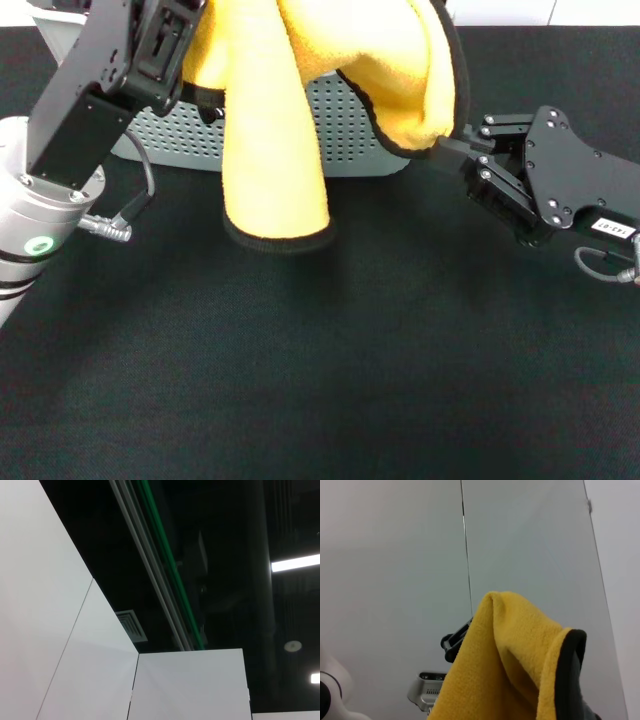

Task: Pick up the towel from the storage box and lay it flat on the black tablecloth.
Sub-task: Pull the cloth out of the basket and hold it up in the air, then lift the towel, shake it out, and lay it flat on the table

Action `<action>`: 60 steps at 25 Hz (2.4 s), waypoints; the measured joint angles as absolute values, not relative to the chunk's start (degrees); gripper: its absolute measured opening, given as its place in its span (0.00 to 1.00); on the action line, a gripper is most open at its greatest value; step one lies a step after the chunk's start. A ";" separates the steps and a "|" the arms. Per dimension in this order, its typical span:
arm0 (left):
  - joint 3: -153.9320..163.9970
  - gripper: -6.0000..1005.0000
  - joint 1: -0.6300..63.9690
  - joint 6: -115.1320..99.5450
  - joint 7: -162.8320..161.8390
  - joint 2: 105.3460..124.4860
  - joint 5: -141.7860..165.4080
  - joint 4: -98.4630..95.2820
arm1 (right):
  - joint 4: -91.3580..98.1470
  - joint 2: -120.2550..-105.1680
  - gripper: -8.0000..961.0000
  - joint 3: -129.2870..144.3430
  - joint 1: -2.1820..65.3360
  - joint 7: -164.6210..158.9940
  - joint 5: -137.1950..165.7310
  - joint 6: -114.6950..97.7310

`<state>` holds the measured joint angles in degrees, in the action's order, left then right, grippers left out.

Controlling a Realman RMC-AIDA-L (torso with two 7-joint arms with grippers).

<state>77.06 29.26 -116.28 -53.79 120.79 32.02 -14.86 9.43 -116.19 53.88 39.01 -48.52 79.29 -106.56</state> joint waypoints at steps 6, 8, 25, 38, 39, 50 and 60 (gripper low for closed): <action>77.08 0.02 29.17 -116.28 -53.65 120.77 31.99 -14.71 | 9.26 -116.19 0.06 53.83 38.51 -46.49 78.35 -106.70; 77.08 0.02 28.81 -116.27 -53.28 120.74 32.03 -14.24 | 9.35 -116.19 0.02 53.87 38.32 -45.86 78.00 -107.20; 77.07 0.02 19.03 -111.10 -33.13 120.76 42.85 -3.72 | 51.65 -113.08 0.02 53.65 36.12 -82.75 79.82 -108.17; 76.34 0.02 19.46 -100.78 -29.20 120.69 45.59 -1.96 | 60.17 -106.24 0.02 55.05 50.95 -106.73 96.20 -116.10; 76.30 0.02 18.99 -100.28 -28.87 120.55 43.52 -1.76 | 61.78 -106.56 0.02 55.10 51.49 -108.07 98.93 -117.21; 77.06 0.02 13.67 -100.28 -27.76 119.95 33.67 -2.17 | 79.68 -105.89 0.02 50.72 52.97 -118.25 107.70 -119.22; 80.10 0.07 17.05 -109.25 -29.55 119.76 47.71 -2.77 | 79.80 -104.26 0.02 50.46 57.49 -118.85 111.03 -118.42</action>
<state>80.10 17.05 -109.25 -29.55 119.76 47.71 -2.77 79.80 -104.26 50.47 57.49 -118.85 111.03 -118.42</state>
